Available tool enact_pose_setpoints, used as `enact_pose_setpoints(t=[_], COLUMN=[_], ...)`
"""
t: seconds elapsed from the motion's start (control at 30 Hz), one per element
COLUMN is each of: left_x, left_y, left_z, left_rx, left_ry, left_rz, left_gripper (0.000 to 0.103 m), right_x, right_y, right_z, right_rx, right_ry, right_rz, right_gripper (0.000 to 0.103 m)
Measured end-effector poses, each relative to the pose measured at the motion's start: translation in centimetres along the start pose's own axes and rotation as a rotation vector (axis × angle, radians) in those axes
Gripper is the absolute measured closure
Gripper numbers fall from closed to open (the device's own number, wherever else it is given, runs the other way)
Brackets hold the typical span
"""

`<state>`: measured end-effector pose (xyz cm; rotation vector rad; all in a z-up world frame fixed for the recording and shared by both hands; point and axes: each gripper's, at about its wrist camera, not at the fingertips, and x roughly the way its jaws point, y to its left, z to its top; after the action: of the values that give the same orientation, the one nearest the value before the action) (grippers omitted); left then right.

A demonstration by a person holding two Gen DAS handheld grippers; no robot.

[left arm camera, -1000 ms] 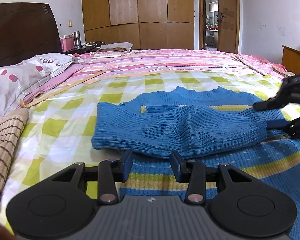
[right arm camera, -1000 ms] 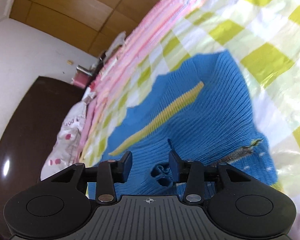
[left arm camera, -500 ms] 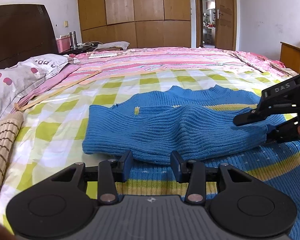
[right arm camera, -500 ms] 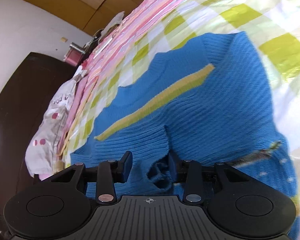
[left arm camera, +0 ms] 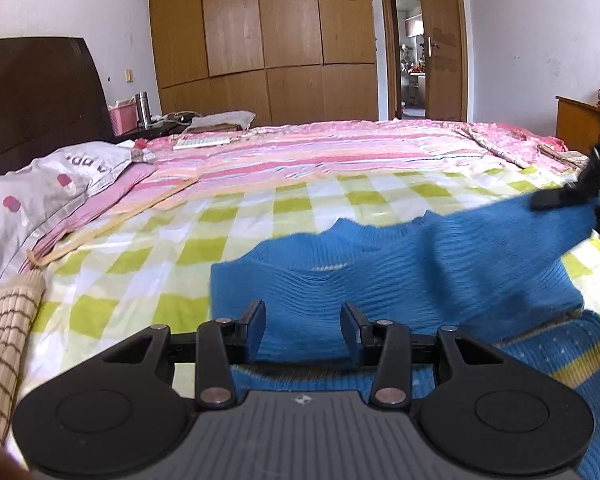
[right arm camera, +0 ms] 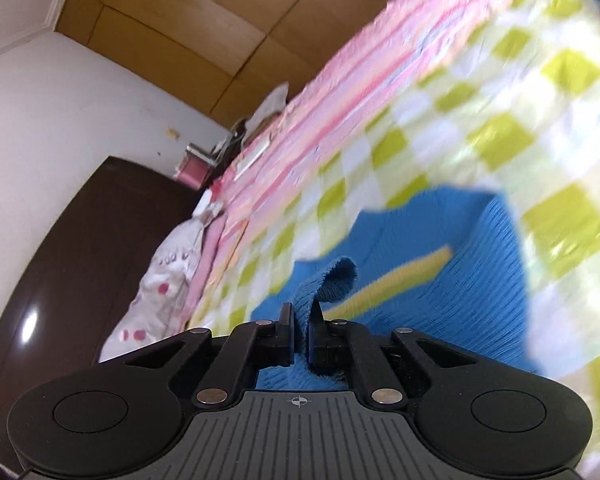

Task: Fold small clothes
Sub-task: 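Fold the sweater side over the body with the right gripper, then open the right gripper and release the folded side onto the sweater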

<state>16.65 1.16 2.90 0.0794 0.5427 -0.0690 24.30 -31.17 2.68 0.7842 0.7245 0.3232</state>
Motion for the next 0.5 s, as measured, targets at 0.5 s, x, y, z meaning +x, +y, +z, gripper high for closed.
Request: enact_pose_setpoints(t=[0.5], left_x=[4.4], left_y=[-0.3], left_z=[-1.0], left_rx=[0.034], left_ry=[0.11], left_rz=[0.049], left_gripper=[0.052], right_x=[1.6], right_y=[-2.2], right_z=[-1.1], right_rx=[-0.144], right_ry=[0.028], right_rz=[-0.319], right_gripper=[0.092])
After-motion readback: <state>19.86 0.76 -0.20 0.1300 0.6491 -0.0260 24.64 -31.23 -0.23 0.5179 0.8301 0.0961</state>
